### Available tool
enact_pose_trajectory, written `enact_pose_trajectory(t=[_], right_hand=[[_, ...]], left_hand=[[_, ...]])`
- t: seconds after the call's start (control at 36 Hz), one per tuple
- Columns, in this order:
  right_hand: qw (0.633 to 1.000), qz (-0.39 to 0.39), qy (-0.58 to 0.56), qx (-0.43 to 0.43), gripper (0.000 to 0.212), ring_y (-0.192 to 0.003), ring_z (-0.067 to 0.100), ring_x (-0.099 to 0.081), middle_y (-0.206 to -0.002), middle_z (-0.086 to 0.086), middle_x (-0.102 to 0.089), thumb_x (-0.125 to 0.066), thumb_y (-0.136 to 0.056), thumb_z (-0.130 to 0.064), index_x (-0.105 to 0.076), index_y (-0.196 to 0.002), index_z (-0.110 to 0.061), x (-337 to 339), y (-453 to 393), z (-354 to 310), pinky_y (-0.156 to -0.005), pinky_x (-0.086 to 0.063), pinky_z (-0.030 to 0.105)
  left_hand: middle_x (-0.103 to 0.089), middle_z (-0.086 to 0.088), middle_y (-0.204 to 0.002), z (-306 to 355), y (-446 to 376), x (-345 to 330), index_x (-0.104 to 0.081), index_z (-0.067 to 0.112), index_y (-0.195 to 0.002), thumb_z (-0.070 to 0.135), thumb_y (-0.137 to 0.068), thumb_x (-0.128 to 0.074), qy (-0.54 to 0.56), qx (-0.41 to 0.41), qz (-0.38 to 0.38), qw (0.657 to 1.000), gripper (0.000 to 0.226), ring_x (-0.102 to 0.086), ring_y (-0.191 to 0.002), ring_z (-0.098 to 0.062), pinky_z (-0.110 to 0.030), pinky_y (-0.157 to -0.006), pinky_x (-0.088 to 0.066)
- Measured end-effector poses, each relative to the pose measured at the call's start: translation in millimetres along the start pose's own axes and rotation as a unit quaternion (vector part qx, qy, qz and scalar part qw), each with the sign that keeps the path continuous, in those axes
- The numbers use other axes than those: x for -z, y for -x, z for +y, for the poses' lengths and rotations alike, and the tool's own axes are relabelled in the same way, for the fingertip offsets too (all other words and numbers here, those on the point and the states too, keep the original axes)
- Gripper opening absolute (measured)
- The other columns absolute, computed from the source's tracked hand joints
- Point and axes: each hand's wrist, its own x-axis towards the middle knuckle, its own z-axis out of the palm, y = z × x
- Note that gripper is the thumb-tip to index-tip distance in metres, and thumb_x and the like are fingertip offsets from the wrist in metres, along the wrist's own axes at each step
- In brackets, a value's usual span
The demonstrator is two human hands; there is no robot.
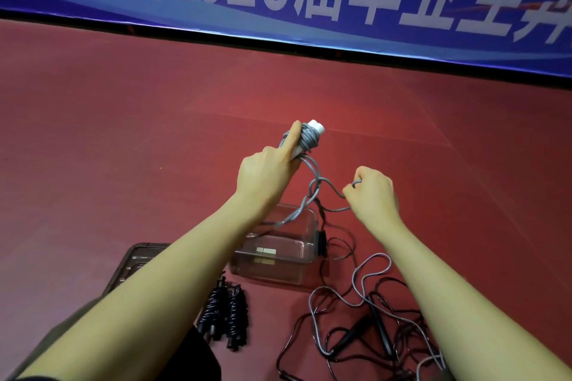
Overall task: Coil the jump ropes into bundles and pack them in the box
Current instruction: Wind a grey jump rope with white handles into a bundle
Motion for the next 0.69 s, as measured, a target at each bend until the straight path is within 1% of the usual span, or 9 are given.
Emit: enact_pose_trajectory(t=[0.08,0.14,0.19,0.25,0.33,0.39,0.53,0.61,0.69], right_hand=[[0.996,-0.022,0.089,0.012,0.008,-0.099,0.036,-0.051,-0.098,0.015,-0.061,-0.056,-0.088,-0.016,-0.054,-0.082,-0.01,-1.1,0.8,5.0,-0.074,-0.032,0.034],[0.993,-0.032,0.115,0.011,0.014,-0.105,0.035,-0.047,-0.106,0.013,-0.056,-0.058,-0.09,-0.023,-0.058,-0.092,-0.009,-1.7,0.5,4.9,-0.086,-0.034,0.035],[0.995,-0.037,0.088,0.016,0.021,-0.11,0.033,-0.042,-0.114,0.008,-0.049,-0.062,-0.089,-0.029,-0.059,-0.104,-0.014,-2.1,0.3,1.8,-0.095,-0.029,0.036],[0.999,-0.034,-0.001,0.042,0.024,-0.113,0.029,-0.042,-0.118,0.004,-0.049,-0.062,-0.088,-0.025,-0.059,-0.112,-0.02,-1.0,-0.1,-5.3,-0.098,-0.027,0.035],[0.966,-0.048,-0.248,0.054,0.014,-0.097,0.018,-0.058,-0.097,0.001,-0.065,-0.055,-0.091,-0.011,-0.065,-0.098,-0.018,4.1,2.0,-21.0,-0.095,-0.043,0.036],[0.933,-0.097,-0.346,0.025,0.014,-0.081,0.015,-0.062,-0.078,-0.001,-0.068,-0.053,-0.093,-0.012,-0.065,-0.086,-0.016,7.8,5.7,-32.1,-0.087,-0.047,0.034],[0.911,-0.172,-0.375,0.019,0.012,-0.071,0.013,-0.06,-0.071,0.002,-0.063,-0.062,-0.089,-0.016,-0.065,-0.08,-0.009,1.4,12.1,-42.2,-0.079,-0.048,0.03],[0.915,-0.2,-0.35,0.015,0.015,-0.074,0.014,-0.058,-0.072,0.001,-0.064,-0.063,-0.089,-0.019,-0.067,-0.077,-0.01,-1.6,12.6,-41.4,-0.082,-0.047,0.034],[0.922,-0.215,-0.322,0.021,0.02,-0.071,0.013,-0.05,-0.071,0.001,-0.058,-0.061,-0.089,-0.021,-0.064,-0.074,-0.009,-1.8,14.4,-43.7,-0.073,-0.039,0.031]], left_hand=[[-0.049,-0.008,-0.079,-0.8,-0.4,5.1,-0.008,0.036,-0.15,0.042,-0.101,-0.033,-0.004,-0.005,0.018,1.0,0.056,-0.055,-0.068,-0.035,-0.031,-0.055,-0.029],[-0.046,-0.008,-0.078,0.7,0.5,5.7,-0.009,0.038,-0.15,0.042,-0.1,-0.034,-0.014,-0.011,0.02,1.0,0.056,-0.049,-0.063,-0.033,-0.031,-0.052,-0.027],[-0.044,-0.008,-0.076,1.9,1.4,4.7,-0.011,0.039,-0.149,0.039,-0.1,-0.035,-0.027,-0.011,0.02,0.999,0.055,-0.042,-0.059,-0.031,-0.029,-0.046,-0.02],[-0.043,-0.008,-0.075,1.2,0.6,1.2,-0.012,0.039,-0.149,0.035,-0.1,-0.034,-0.04,-0.011,0.018,0.999,0.054,-0.038,-0.053,-0.031,-0.028,-0.044,-0.015],[-0.042,-0.008,-0.073,-0.3,-0.9,-4.1,-0.013,0.039,-0.148,0.033,-0.099,-0.035,-0.047,-0.012,0.014,0.999,0.054,-0.027,-0.043,-0.026,-0.028,-0.044,-0.014],[-0.041,-0.008,-0.073,-0.5,-1.4,-7.3,-0.012,0.039,-0.149,0.034,-0.099,-0.035,-0.055,-0.013,0.008,0.998,0.055,-0.023,-0.043,-0.024,-0.028,-0.043,-0.013],[-0.042,-0.009,-0.075,-0.5,-0.2,-9.4,-0.011,0.037,-0.15,0.035,-0.099,-0.038,-0.058,-0.019,-0.005,0.998,0.057,-0.028,-0.044,-0.024,-0.028,-0.043,-0.014],[-0.043,-0.009,-0.076,0.7,0.6,-5.9,-0.009,0.036,-0.15,0.035,-0.1,-0.036,-0.054,-0.015,-0.01,0.998,0.057,-0.036,-0.048,-0.027,-0.027,-0.043,-0.015],[-0.044,-0.008,-0.076,1.6,1.0,-3.4,-0.007,0.035,-0.15,0.034,-0.1,-0.035,-0.051,-0.016,-0.015,0.998,0.057,-0.042,-0.055,-0.029,-0.027,-0.043,-0.018]])
